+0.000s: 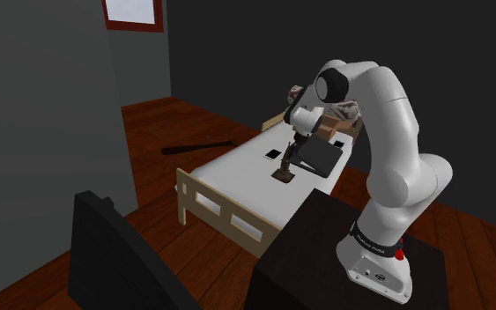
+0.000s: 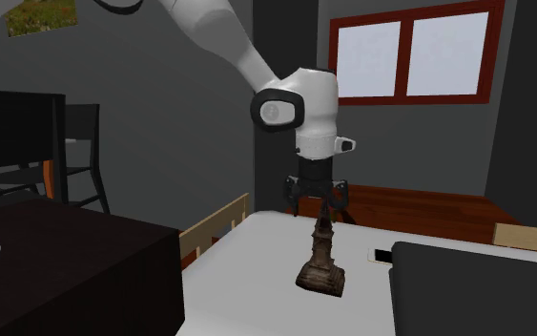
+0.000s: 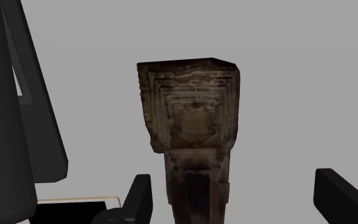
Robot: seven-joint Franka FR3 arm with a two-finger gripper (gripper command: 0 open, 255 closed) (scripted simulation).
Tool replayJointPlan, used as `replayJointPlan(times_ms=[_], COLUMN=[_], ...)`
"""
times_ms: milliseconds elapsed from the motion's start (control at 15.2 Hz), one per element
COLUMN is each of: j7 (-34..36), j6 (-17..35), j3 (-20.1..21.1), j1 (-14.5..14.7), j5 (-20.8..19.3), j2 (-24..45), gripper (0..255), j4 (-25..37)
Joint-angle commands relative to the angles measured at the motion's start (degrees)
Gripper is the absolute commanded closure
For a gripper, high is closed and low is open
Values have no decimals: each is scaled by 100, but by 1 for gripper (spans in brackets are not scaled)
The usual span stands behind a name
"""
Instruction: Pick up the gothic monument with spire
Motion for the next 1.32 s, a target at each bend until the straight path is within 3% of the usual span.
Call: replayJointPlan(times_ms=[0,594,660,1254], j7=[-20,-162,-160,-161], j6=[-77,162,158,162], j3=[91,303,301,303], j1=[-190,-352,-352,-352], j5=[43,221,218,221], j2=[391,883,880,884], gripper=[0,0,255,255], j4=[512,790,790,791])
